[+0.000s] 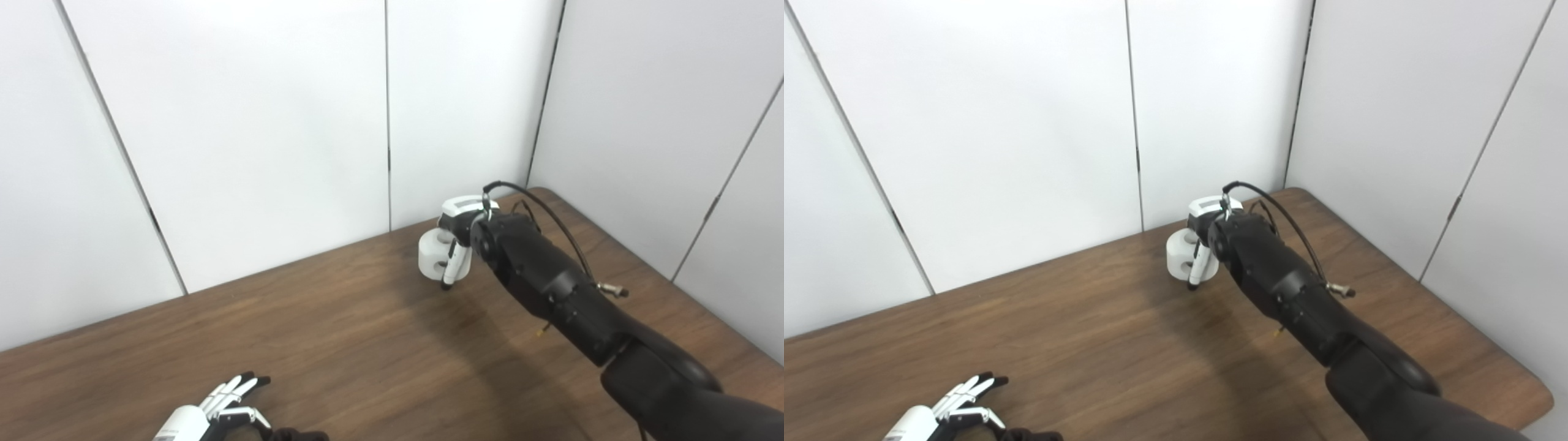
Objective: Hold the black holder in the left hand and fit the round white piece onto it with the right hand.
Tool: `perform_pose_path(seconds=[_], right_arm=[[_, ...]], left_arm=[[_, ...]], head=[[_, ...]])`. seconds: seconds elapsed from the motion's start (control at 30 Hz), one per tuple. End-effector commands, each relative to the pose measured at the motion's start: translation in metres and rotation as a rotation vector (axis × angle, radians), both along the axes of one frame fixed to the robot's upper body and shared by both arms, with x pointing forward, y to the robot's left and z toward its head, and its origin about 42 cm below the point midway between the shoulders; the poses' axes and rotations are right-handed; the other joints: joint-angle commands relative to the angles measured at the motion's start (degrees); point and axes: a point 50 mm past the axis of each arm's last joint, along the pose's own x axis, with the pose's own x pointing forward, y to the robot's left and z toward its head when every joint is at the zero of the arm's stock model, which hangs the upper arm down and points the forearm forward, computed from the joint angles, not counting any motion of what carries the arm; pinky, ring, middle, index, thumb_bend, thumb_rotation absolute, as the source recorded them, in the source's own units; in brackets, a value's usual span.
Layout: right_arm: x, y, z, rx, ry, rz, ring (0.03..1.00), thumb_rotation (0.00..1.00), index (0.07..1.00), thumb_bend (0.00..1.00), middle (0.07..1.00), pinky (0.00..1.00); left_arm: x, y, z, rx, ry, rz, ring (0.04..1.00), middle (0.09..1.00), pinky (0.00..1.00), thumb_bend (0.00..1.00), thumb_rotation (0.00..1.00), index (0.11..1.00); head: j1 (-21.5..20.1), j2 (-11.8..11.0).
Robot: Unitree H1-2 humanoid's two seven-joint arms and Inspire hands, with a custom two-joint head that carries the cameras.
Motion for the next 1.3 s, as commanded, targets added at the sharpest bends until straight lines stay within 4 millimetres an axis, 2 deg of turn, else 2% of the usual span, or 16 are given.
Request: perform_pose_path(seconds=[0.0, 0.07, 0.13, 0.47, 0.73, 0.8, 0.83, 0.9, 0.93, 0.97, 1.03, 1.1, 1.13, 1.17, 1.27], right_arm=[[0.004, -0.001, 0.019, -0.038, -0.128, 0.042, 0.841, 0.18, 0.559, 0.70, 0.819, 0.83], [0.000, -0.002, 0.016, -0.068, -0.166, 0.067, 0.829, 0.15, 0.498, 0.56, 0.783, 0.86], [-0.003, -0.002, 0.014, -0.099, -0.192, 0.090, 0.817, 0.14, 0.486, 0.53, 0.745, 0.87], [-0.010, -0.005, 0.016, -0.096, -0.263, 0.142, 0.804, 0.14, 0.482, 0.52, 0.718, 0.86], [-0.028, 0.000, 0.032, -0.006, -0.330, 0.227, 0.783, 0.14, 0.482, 0.52, 0.713, 0.80], [-0.037, 0.000, 0.040, 0.007, -0.338, 0.254, 0.784, 0.14, 0.482, 0.52, 0.718, 0.79], [-0.040, 0.000, 0.043, 0.012, -0.341, 0.263, 0.787, 0.14, 0.482, 0.52, 0.721, 0.79], [-0.050, 0.000, 0.051, 0.024, -0.343, 0.299, 0.791, 0.14, 0.482, 0.52, 0.726, 0.78], [-0.053, 0.000, 0.054, 0.029, -0.342, 0.311, 0.795, 0.14, 0.482, 0.52, 0.729, 0.79], [-0.059, 0.002, 0.059, 0.037, -0.348, 0.339, 0.797, 0.14, 0.482, 0.52, 0.731, 0.79], [-0.068, 0.006, 0.066, 0.047, -0.361, 0.390, 0.785, 0.14, 0.482, 0.53, 0.719, 0.76], [-0.076, 0.010, 0.073, 0.048, -0.368, 0.442, 0.782, 0.14, 0.482, 0.53, 0.716, 0.74], [-0.079, 0.011, 0.076, 0.045, -0.369, 0.457, 0.782, 0.14, 0.482, 0.53, 0.717, 0.73], [-0.082, 0.015, 0.079, 0.048, -0.371, 0.485, 0.782, 0.14, 0.482, 0.53, 0.717, 0.73], [-0.089, 0.025, 0.087, 0.051, -0.378, 0.547, 0.788, 0.14, 0.482, 0.53, 0.722, 0.72]], left_arm=[[-0.020, 0.020, -0.029, 0.178, 0.113, -0.021, 0.971, 0.927, 0.95, 0.52, 0.06, 0.487], [-0.020, 0.020, -0.028, 0.180, 0.111, -0.021, 0.964, 0.926, 0.92, 0.52, 0.06, 0.487], [-0.020, 0.021, -0.028, 0.179, 0.109, -0.020, 0.963, 0.927, 0.91, 0.52, 0.06, 0.487], [-0.022, 0.017, -0.022, 0.197, 0.123, -0.017, 0.967, 0.929, 0.91, 0.52, 0.06, 0.487], [-0.025, 0.013, -0.016, 0.207, 0.129, -0.012, 0.956, 0.922, 0.86, 0.52, 0.06, 0.488], [-0.028, 0.008, -0.012, 0.203, 0.139, -0.017, 0.954, 0.923, 0.85, 0.52, 0.06, 0.488], [-0.029, 0.006, -0.010, 0.203, 0.144, -0.018, 0.955, 0.926, 0.85, 0.52, 0.06, 0.488], [-0.032, -0.002, -0.008, 0.205, 0.145, -0.017, 0.953, 0.927, 0.85, 0.52, 0.06, 0.488], [-0.033, -0.005, -0.007, 0.205, 0.142, -0.016, 0.947, 0.923, 0.84, 0.52, 0.06, 0.488], [-0.034, -0.009, -0.009, 0.205, 0.142, -0.012, 0.944, 0.922, 0.83, 0.52, 0.06, 0.488], [-0.035, -0.014, -0.012, 0.200, 0.143, -0.004, 0.946, 0.924, 0.84, 0.52, 0.06, 0.488], [-0.035, -0.020, -0.017, 0.202, 0.155, 0.005, 0.961, 0.936, 0.86, 0.52, 0.06, 0.488], [-0.035, -0.022, -0.017, 0.204, 0.160, 0.007, 0.973, 0.946, 0.89, 0.52, 0.06, 0.488], [-0.035, -0.024, -0.018, 0.208, 0.165, 0.009, 0.980, 0.951, 0.90, 0.52, 0.06, 0.488], [-0.034, -0.029, -0.020, 0.217, 0.161, 0.011, 0.994, 0.965, 0.91, 0.52, 0.06, 0.488]], head=[[0.0, 0.0], [-0.1, 0.3], [-0.1, 0.4], [2.3, 1.5], [8.2, 3.1], [13.5, 4.9], [14.3, 5.1], [20.3, 7.0], [20.3, 7.0], [23.5, 8.1], [25.7, 9.1], [29.8, 10.9], [29.8, 10.9], [31.8, 12.1], [33.9, 13.4]])
